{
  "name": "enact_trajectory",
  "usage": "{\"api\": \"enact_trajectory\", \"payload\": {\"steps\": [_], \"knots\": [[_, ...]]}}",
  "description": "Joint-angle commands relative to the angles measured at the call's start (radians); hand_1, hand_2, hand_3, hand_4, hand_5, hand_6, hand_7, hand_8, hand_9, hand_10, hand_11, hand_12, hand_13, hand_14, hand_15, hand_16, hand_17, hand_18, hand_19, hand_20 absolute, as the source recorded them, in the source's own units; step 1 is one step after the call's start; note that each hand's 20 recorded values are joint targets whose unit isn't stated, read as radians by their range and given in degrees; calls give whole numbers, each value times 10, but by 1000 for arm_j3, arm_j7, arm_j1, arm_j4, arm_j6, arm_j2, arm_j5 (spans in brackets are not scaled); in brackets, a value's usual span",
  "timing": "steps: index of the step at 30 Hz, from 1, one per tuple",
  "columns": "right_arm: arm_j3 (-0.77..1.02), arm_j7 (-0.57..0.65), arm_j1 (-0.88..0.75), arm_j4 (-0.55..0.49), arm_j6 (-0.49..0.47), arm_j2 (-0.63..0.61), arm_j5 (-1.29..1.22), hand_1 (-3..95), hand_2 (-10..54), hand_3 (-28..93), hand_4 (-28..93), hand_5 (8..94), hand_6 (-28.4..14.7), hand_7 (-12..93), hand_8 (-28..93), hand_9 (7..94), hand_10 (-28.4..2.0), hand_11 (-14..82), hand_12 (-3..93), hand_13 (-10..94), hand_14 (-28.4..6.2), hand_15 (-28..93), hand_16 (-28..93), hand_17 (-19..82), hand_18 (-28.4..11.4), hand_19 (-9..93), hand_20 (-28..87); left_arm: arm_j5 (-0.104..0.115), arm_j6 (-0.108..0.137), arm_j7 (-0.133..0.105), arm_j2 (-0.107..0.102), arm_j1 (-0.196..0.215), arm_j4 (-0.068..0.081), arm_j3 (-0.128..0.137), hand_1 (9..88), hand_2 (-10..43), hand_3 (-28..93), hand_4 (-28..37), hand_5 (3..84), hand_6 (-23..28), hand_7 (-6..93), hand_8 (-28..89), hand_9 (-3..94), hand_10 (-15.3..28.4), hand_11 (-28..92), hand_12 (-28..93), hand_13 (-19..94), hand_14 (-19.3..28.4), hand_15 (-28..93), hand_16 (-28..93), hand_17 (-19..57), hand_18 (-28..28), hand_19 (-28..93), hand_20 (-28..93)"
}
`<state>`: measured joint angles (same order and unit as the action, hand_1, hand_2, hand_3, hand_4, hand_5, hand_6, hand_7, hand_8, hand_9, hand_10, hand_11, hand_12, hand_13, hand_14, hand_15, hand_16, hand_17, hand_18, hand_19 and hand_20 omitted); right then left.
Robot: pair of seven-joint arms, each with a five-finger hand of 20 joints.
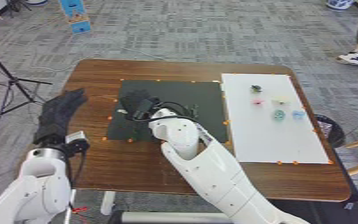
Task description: Arrange flowers
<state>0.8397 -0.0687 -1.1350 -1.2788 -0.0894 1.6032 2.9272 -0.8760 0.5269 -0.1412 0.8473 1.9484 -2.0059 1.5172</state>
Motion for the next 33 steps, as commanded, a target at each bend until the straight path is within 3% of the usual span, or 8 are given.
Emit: {"api": "enact_trajectory", "payload": {"steps": [1,7,14,19,21,25,30,33], "knots": [[-4,-2,0,2,-13,-2,175,554,0,474,-155,785,39,195,29,937,-84,454,287,907,-50,684,414,574,-222,932,664,11,8,35,-14,-49,3,-15,236,256,675,-283,513,49,126,-86,499,139,175,82,357,123,106,-28,94,74,36,167],[-14,14,9,-15,-33,-10,119,511,-23,500,-128,754,28,186,18,937,-85,462,277,908,-52,686,411,575,-224,932,668,14,10,48,-18,-59,2,-12,233,243,680,-283,511,51,123,-83,497,140,176,83,365,131,109,-24,117,85,79,199],[-34,44,23,-21,-38,-20,82,484,-33,513,-116,747,13,177,25,937,-87,468,273,913,-55,687,409,580,-227,932,671,17,-7,35,-15,-40,0,6,231,237,683,-283,513,52,125,-82,499,140,182,87,369,133,110,-20,107,84,59,193],[-45,64,22,-31,-53,-24,54,447,-46,555,-126,723,-3,162,17,937,-86,471,271,913,-54,688,408,581,-228,932,673,14,-37,20,-12,1,-9,41,220,141,697,-283,511,54,123,-81,495,141,181,88,358,131,106,-19,91,81,41,185],[-48,69,23,-33,-59,-26,46,433,-47,567,-126,720,-8,156,6,937,-86,469,273,912,-53,688,408,582,-227,932,674,26,-69,0,-11,55,-20,84,213,103,706,-283,507,54,122,-80,490,142,178,88,353,132,104,-18,85,81,35,182],[-48,75,29,-37,-56,-28,32,409,-43,584,-130,717,-8,156,-32,937,-87,466,275,912,-53,688,409,583,-227,932,675,47,-127,-34,-5,154,-39,167,209,92,708,-283,504,56,117,-78,485,141,173,90,347,133,101,-16,83,80,29,178],[-52,93,32,-49,-74,-37,2,374,-47,596,-122,709,-15,158,-100,937,-88,464,277,912,-53,687,410,583,-228,932,676,63,-174,-53,1,219,-45,228,207,94,702,-283,504,57,115,-77,484,141,171,91,346,134,100,-14,83,78,27,177],[-52,97,31,-51,-73,-37,-10,319,-38,599,-121,702,-22,150,-98,937,-89,462,280,910,-54,688,411,583,-229,932,677,58,-207,-52,6,250,-45,263,193,95,696,-283,503,58,112,-77,483,141,169,90,344,134,99,-14,82,77,25,176]]}}
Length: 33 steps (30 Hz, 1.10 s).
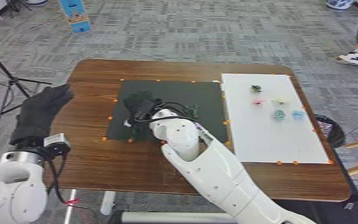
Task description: Arrange flowers
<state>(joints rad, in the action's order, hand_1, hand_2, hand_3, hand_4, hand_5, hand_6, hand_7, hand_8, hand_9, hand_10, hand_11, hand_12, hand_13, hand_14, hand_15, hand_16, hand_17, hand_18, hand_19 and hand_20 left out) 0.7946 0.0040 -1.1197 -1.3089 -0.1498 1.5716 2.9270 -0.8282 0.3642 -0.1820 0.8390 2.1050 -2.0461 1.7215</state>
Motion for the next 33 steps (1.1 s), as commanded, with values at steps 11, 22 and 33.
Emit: {"api": "enact_trajectory", "payload": {"steps": [11,22,33], "knots": [[-24,36,22,-34,-20,-12,-29,256,-40,621,-129,688,-37,133,-90,937,-94,455,286,909,-56,689,411,584,-230,932,681,7,-64,-48,23,132,72,95,136,28,703,-283,485,65,90,-70,456,135,150,88,301,120,81,-14,47,63,7,156],[-32,40,34,-47,-10,-29,-57,258,-43,614,-129,687,-37,133,-89,937,-94,456,286,909,-56,691,408,585,-231,932,683,26,-98,-64,39,163,91,113,133,-12,714,-283,476,62,86,-67,444,132,137,94,283,113,75,-9,33,57,8,142],[-149,109,110,-227,-71,-209,-310,231,29,578,-119,692,-22,144,-82,902,-107,349,283,868,-72,644,416,531,-239,932,645,24,-52,-41,36,160,72,109,131,-5,713,-283,477,61,87,-68,444,131,137,96,285,113,75,-9,34,57,10,141]]}}
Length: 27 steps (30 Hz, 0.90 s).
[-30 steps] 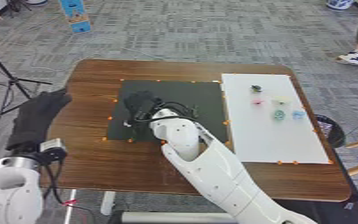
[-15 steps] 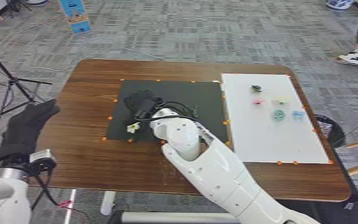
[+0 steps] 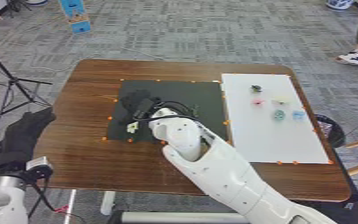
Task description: Arrange flowers
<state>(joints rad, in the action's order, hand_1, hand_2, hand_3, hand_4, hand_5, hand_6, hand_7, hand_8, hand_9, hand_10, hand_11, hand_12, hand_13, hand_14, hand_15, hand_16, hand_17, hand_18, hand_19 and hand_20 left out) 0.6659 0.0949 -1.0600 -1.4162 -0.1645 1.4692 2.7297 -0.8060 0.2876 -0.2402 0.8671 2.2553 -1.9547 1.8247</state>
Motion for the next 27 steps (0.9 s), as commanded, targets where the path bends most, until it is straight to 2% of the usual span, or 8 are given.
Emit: {"api": "enact_trajectory", "payload": {"steps": [1,2,7,15,22,27], "knots": [[-33,23,59,-133,-64,-121,-133,230,31,576,-118,698,-18,146,-81,895,-110,335,284,861,-76,641,416,524,-240,932,640,2,28,19,6,7,-20,3,130,-5,714,-283,477,61,87,-68,445,132,137,96,285,113,75,-9,34,57,10,141],[-32,12,58,-143,-78,-124,-132,232,37,572,-117,707,-15,147,-80,890,-115,326,286,856,-78,639,416,517,-242,932,636,2,31,17,8,12,-24,5,131,-5,715,-283,477,61,88,-67,445,132,137,97,285,113,75,-9,34,57,9,141],[-28,-7,42,-159,-102,-137,-144,210,67,589,-106,749,-3,155,-81,894,-121,318,291,850,-84,639,417,508,-246,932,625,-6,34,28,2,-18,-25,-15,132,-4,713,-283,478,62,87,-68,445,131,138,98,284,114,74,-9,34,58,10,141],[9,-32,-10,-115,-136,-92,-92,168,121,579,-117,787,2,164,-85,914,-135,328,299,853,-91,648,413,512,-251,932,621,-7,37,33,1,-47,-25,-38,130,1,710,-283,478,62,87,-68,444,130,140,99,286,114,75,-8,34,57,9,141],[41,-56,-45,-88,-170,-62,-41,161,148,565,-120,808,1,167,-86,925,-134,343,303,865,-92,658,411,526,-255,932,630,-6,42,35,1,-62,-25,-49,127,3,712,-283,478,62,86,-67,446,130,141,101,286,114,75,-8,34,58,10,142],[52,-66,-55,-79,-184,-53,-23,150,162,565,-117,814,1,166,-86,929,-134,350,304,869,-94,662,413,529,-255,932,635,-8,39,34,3,-57,-29,-45,128,5,710,-283,478,61,87,-68,445,130,142,101,285,114,75,-7,34,58,10,142]]}}
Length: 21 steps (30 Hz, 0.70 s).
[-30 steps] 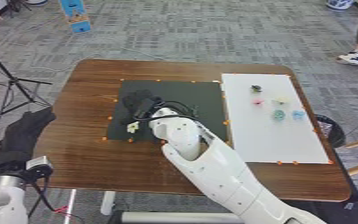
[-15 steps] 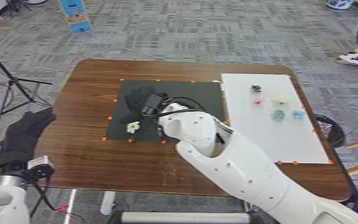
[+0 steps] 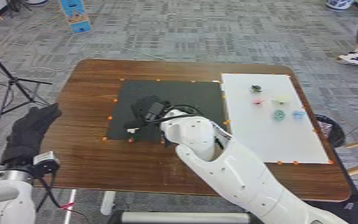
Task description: Arrange flowers
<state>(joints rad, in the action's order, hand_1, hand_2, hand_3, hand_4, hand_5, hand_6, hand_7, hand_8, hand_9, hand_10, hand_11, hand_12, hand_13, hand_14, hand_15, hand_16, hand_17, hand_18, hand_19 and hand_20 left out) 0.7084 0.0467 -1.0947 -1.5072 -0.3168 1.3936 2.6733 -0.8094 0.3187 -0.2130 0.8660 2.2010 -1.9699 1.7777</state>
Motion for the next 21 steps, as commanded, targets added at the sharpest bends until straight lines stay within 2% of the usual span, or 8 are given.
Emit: {"api": "enact_trajectory", "payload": {"steps": [1,20,21], "knots": [[7,-16,-17,11,-32,21,31,149,163,565,-117,814,1,166,-86,930,-134,350,304,869,-94,662,414,529,-255,932,635,-3,8,7,3,-6,-13,0,127,4,713,-283,478,62,87,-67,445,130,142,101,286,114,75,-7,34,58,10,142],[-3,-28,3,20,9,67,-1,151,168,558,-111,808,-1,162,-86,931,-135,353,306,870,-96,665,415,534,-256,932,643,-4,0,5,-2,-22,-7,-16,127,5,713,-283,479,63,86,-67,446,129,143,105,286,115,75,-6,33,58,9,142],[-7,-20,8,18,10,65,-7,151,169,559,-110,808,-1,162,-86,931,-135,353,306,870,-95,665,415,534,-256,932,644,-4,-3,6,-4,-29,-3,-22,127,5,714,-283,479,63,86,-67,446,129,144,105,286,115,75,-6,33,58,9,142]]}}
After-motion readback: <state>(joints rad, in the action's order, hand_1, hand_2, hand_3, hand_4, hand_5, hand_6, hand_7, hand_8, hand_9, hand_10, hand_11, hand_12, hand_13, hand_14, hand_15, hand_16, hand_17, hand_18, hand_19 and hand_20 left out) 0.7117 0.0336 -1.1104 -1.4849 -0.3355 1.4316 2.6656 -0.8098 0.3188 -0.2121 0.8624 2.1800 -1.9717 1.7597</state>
